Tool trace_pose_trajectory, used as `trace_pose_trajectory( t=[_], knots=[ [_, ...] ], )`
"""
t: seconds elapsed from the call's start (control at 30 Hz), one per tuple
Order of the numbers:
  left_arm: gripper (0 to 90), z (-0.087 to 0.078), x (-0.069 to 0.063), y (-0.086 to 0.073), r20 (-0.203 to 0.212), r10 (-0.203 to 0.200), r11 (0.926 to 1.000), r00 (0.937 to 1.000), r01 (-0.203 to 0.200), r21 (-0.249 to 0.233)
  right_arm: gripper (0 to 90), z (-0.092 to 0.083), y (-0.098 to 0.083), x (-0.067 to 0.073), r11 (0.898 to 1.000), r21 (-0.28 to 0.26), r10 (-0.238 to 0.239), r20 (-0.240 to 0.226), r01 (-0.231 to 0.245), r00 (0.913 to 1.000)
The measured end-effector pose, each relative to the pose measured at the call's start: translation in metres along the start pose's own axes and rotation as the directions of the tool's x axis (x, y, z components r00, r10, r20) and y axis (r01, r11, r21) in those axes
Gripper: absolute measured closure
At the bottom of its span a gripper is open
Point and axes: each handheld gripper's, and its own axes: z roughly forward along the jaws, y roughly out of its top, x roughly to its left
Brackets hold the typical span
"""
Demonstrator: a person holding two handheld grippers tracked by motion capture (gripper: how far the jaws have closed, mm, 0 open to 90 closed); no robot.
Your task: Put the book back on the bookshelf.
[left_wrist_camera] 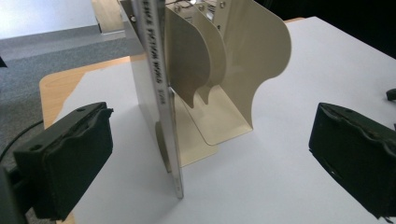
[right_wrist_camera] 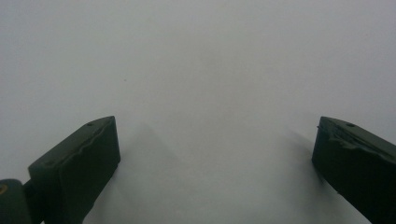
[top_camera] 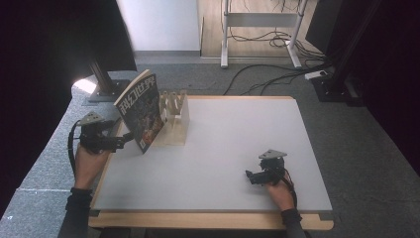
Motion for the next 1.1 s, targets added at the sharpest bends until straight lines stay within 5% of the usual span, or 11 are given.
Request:
trace_pose_trajectory(
  t=[0.5, 1.1],
  knots=[
    [0.0, 0.013, -0.039, -0.011, 0.124, 0.058, 0.9983, 0.9905, -0.059, -0.002, 0.3, 0.000, 0.000, 0.000, 1.000, 0.001, 0.000, 0.000, 0.000, 1.0000],
    [0.0, 0.064, -0.082, -0.024, 0.261, 0.097, 0.9934, 0.9604, -0.109, 0.035, 0.6, 0.000, 0.000, 0.000, 1.000, -0.002, -0.002, 0.000, 0.002, 1.0000]
  ],
)
